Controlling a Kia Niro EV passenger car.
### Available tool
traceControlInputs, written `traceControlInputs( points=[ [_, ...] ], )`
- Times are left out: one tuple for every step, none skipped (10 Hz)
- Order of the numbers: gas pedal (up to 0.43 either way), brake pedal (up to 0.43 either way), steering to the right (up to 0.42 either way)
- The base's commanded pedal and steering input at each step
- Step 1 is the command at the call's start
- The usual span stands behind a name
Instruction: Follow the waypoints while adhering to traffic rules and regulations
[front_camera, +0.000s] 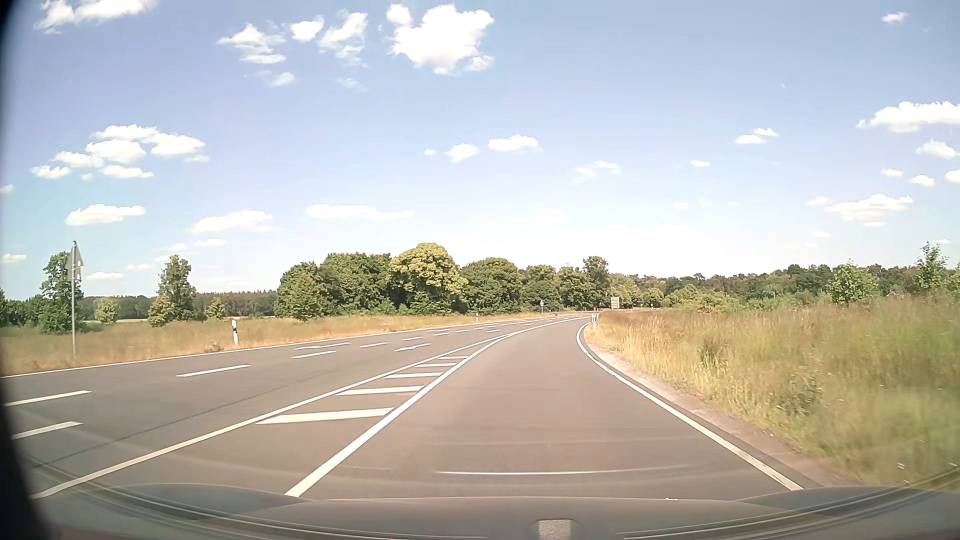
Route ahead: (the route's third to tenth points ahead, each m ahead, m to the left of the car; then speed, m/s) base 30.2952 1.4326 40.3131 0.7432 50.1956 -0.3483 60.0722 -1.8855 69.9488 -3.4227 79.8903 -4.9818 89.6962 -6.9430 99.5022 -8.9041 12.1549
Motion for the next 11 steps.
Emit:
traceControlInputs(
  points=[
    [0.287, 0.03, 0.011],
    [0.287, 0.03, 0.011],
    [0.287, 0.03, 0.012],
    [0.287, 0.03, 0.013],
    [0.287, 0.03, 0.014],
    [0.287, 0.03, 0.015],
    [0.287, 0.03, 0.016],
    [0.287, 0.03, 0.016],
    [0.287, 0.03, 0.017],
    [0.287, 0.03, 0.017],
    [0.287, 0.03, 0.017]
  ],
)
